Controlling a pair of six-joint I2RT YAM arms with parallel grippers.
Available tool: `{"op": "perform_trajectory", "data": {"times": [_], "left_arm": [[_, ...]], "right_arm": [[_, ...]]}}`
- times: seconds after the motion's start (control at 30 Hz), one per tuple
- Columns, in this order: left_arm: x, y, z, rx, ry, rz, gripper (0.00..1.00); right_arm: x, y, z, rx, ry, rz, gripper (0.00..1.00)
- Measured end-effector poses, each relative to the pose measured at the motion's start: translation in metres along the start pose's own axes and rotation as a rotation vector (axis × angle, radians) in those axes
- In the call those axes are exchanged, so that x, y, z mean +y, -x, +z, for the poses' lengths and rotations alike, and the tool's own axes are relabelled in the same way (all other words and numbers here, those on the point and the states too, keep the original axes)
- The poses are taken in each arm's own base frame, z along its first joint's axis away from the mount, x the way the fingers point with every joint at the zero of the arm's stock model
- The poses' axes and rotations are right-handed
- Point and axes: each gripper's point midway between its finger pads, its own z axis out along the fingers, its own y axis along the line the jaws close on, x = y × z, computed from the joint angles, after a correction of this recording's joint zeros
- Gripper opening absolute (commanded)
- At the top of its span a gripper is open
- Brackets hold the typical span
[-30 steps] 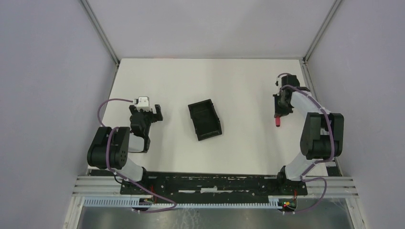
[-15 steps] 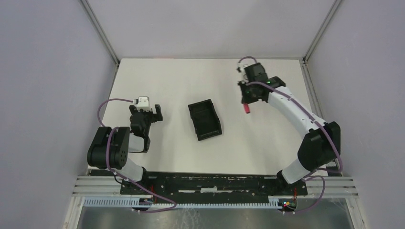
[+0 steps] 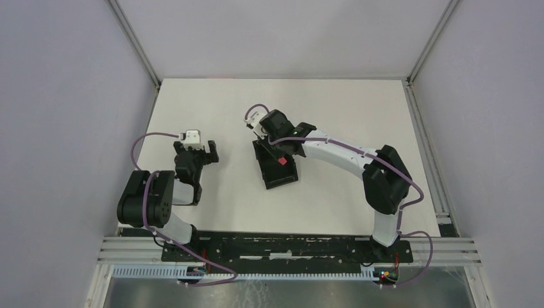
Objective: Put the screwdriver in the bin
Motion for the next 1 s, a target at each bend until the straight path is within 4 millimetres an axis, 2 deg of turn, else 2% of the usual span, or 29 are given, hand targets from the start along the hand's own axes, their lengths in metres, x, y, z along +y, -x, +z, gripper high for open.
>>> {"op": "perform_trajectory", "data": {"times": [0.13, 0.43, 0.47, 0.5, 0.53, 0.63, 0.77, 0.9, 0.97, 1.0], "left_arm": [[0.000, 0.000, 0.000, 0.000, 0.000, 0.000, 1.00], [0.000, 0.000, 0.000, 0.000, 0.000, 0.000, 1.00], [0.000, 0.000, 0.000, 0.000, 0.000, 0.000, 1.00], [0.000, 0.000, 0.000, 0.000, 0.000, 0.000, 1.00], [0.000, 0.000, 0.000, 0.000, 0.000, 0.000, 1.00], [0.000, 0.000, 0.000, 0.000, 0.000, 0.000, 1.00], [0.000, 0.000, 0.000, 0.000, 0.000, 0.000, 1.00], [0.000, 0.000, 0.000, 0.000, 0.000, 0.000, 1.00], [0.000, 0.000, 0.000, 0.000, 0.000, 0.000, 1.00], [0.000, 0.000, 0.000, 0.000, 0.000, 0.000, 1.00]], "right_arm": [[0.002, -0.016, 0.016, 0.050, -0.010, -0.036, 0.00], [0.005, -0.039, 0.021, 0.100, -0.014, -0.054, 0.00], [0.006, -0.042, 0.022, 0.107, -0.013, -0.052, 0.03], [0.006, -0.044, 0.022, 0.112, -0.011, -0.052, 0.08], [0.007, -0.045, 0.022, 0.115, -0.010, -0.052, 0.21], [0.007, -0.044, 0.022, 0.111, -0.008, -0.041, 0.46], [0.008, -0.037, 0.020, 0.102, -0.009, -0.040, 0.55], [0.001, -0.009, 0.011, 0.041, -0.046, -0.038, 0.64], [-0.004, 0.006, 0.003, 0.001, -0.070, -0.034, 0.76], [-0.007, 0.009, -0.001, -0.011, -0.079, -0.031, 0.93]]}}
